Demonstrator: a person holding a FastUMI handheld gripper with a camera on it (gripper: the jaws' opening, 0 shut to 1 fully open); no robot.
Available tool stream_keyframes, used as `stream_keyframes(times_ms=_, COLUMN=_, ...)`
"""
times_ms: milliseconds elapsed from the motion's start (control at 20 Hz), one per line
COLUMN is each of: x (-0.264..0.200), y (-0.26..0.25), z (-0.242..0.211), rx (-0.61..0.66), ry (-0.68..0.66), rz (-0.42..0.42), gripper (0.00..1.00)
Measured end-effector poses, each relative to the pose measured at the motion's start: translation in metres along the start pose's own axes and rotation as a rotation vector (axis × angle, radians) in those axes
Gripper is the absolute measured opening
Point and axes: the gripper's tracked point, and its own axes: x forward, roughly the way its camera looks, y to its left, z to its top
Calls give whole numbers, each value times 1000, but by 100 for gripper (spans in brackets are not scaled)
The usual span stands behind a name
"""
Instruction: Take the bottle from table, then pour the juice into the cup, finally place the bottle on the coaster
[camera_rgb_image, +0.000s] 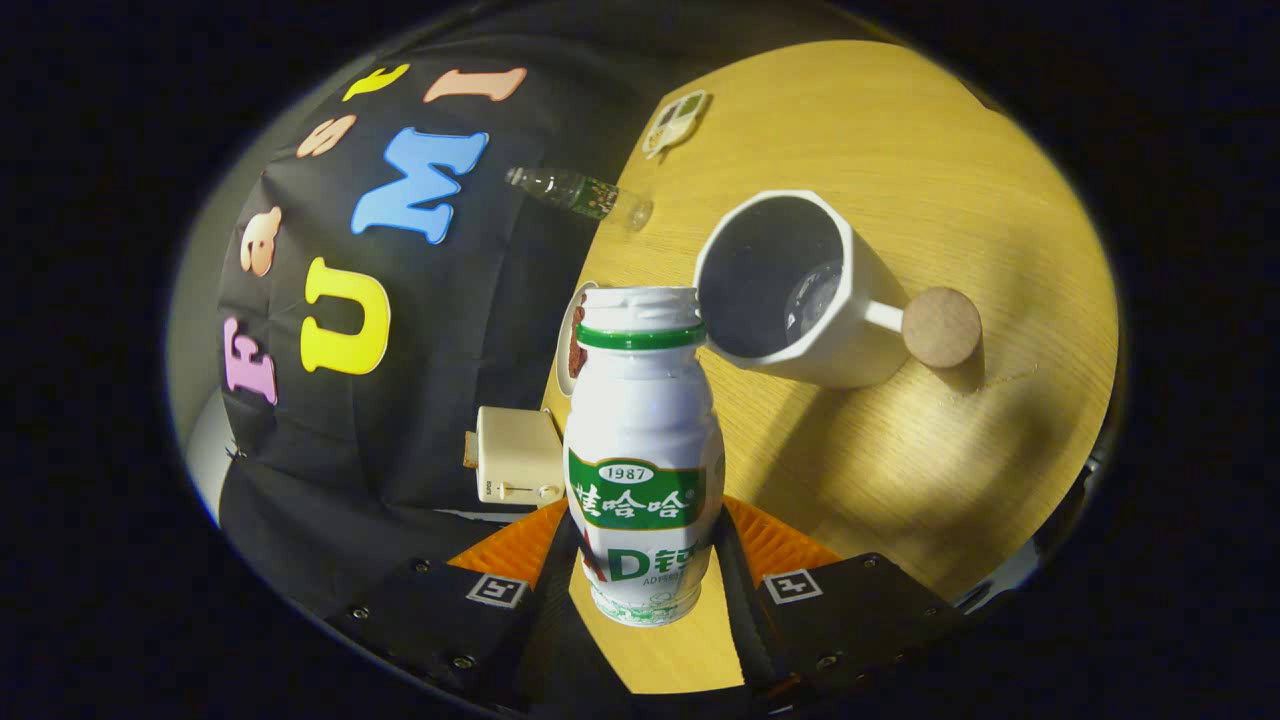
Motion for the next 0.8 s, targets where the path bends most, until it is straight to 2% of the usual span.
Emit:
stream_keyframes(times_ms=250, x=5, y=5, z=11, rx=-270, ry=-117, rz=-55, gripper=71)
stream_keyframes(times_ms=800, x=46, y=29, z=12, rx=-699, ry=-298, rz=-124, gripper=71)
